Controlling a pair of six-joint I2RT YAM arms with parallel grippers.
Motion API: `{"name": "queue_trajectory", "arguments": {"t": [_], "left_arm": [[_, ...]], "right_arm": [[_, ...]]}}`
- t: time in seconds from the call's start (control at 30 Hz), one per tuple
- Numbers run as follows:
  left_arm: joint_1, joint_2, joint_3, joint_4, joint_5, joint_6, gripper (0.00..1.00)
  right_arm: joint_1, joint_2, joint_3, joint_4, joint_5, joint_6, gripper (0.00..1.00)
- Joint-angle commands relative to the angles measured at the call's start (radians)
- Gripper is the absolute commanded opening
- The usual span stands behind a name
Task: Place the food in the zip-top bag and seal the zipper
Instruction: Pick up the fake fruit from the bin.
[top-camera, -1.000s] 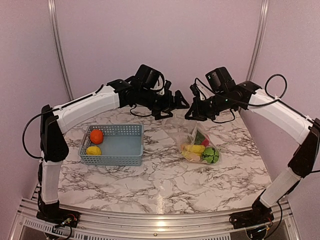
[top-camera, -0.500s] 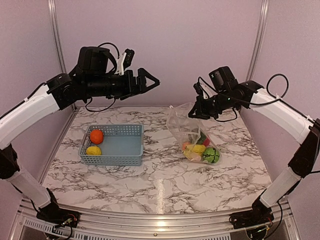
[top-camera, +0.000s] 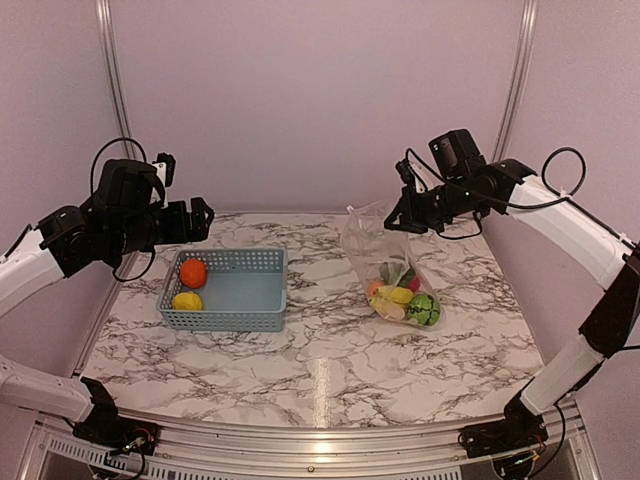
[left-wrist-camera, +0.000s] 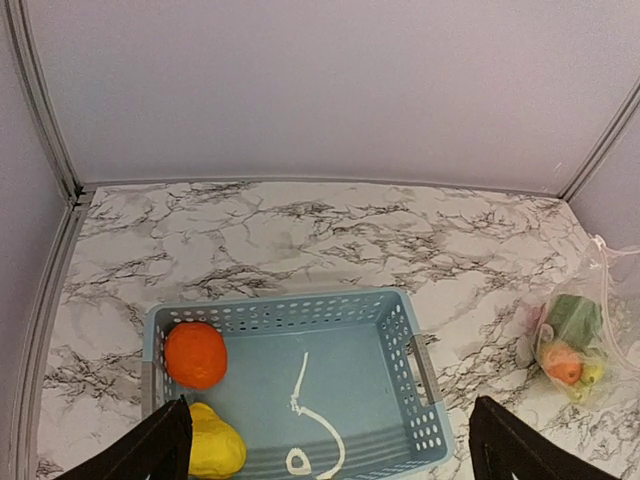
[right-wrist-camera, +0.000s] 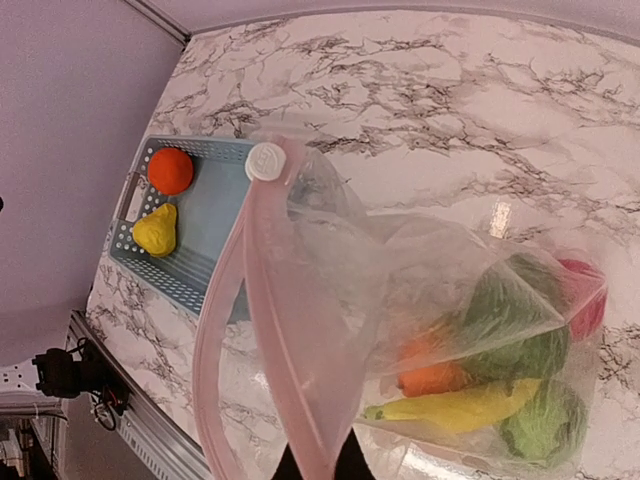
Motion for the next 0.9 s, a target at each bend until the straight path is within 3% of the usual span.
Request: {"name": "queue_trajectory", "arguments": {"t": [0.0, 0.2, 0.43, 0.57, 0.67, 0.87], "left_arm": [[0.082, 0.010, -0.043, -0.109, 0.002, 0.086, 0.99], [0.155, 0.081, -0.088, -0.107, 0.177, 0.101, 0.99], [0.211, 0.215, -0.043, -0.190, -0.035, 0.008, 0.99], [0.230, 0.343, 0.045, -0.272, 0.033, 0.029, 0.99], [0.231, 0.354, 0.022, -0.188, 0.035, 0.097, 0.99], [0.268, 0.415, 0.013, -0.092, 0.095, 0.066, 0.99]], "right_arm": [[-0.007, -0.003, 0.001, 0.001, -0.022, -0.003, 0.00], [-0.007, -0.007, -0.011, 0.008, -0.026, 0.000, 0.00], [-0.007, -0.033, -0.067, 0.041, -0.035, 0.020, 0.00], [-0.008, -0.037, -0.080, 0.048, -0.036, 0.020, 0.00], [-0.008, -0.037, -0.082, 0.052, -0.036, 0.020, 0.00], [-0.008, -0.035, -0.085, 0.053, -0.038, 0.017, 0.00]]}}
